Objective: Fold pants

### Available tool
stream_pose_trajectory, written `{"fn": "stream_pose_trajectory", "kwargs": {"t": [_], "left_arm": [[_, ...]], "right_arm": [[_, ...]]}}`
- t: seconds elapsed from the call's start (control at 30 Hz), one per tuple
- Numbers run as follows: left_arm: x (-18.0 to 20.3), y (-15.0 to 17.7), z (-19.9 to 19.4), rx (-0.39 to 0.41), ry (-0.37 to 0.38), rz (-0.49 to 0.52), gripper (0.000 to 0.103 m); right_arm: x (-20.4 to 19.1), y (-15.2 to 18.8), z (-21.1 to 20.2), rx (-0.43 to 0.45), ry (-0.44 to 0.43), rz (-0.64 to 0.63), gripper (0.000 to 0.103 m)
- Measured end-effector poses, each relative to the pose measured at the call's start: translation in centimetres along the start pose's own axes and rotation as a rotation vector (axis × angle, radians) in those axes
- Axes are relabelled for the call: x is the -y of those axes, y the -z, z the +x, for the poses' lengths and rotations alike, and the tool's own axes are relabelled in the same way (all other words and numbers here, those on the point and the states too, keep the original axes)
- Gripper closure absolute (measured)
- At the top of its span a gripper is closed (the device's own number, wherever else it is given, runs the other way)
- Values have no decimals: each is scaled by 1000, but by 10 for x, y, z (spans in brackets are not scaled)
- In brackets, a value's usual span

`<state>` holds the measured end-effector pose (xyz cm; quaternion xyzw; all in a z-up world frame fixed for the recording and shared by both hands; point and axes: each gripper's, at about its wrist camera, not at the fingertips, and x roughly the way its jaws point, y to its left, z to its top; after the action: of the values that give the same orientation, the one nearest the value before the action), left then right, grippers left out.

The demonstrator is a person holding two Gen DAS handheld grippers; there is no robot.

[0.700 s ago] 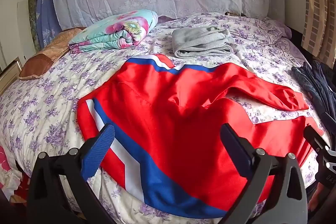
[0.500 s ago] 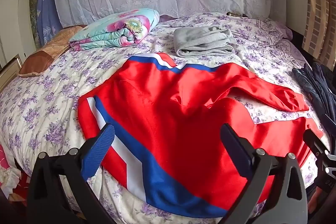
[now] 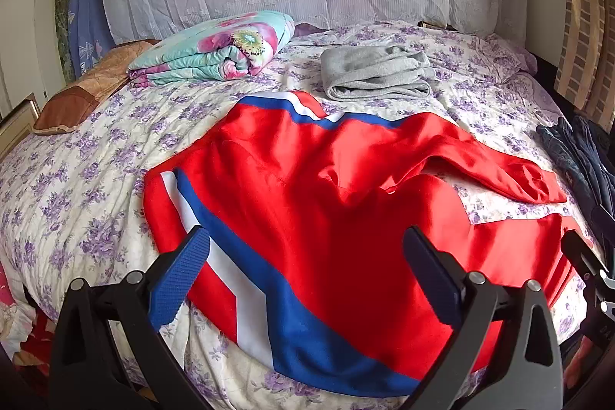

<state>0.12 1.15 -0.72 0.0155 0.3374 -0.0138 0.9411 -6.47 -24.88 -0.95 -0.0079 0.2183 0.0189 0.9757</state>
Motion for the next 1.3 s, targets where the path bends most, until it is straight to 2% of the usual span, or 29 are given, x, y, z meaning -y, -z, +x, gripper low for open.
{"fn": "stream_pose_trajectory", "kwargs": {"t": [1.3], "left_arm": [[-2, 7, 7, -23, 8, -9, 5]], "right_arm": [[-5, 2, 1, 1, -8, -10, 4]]}}
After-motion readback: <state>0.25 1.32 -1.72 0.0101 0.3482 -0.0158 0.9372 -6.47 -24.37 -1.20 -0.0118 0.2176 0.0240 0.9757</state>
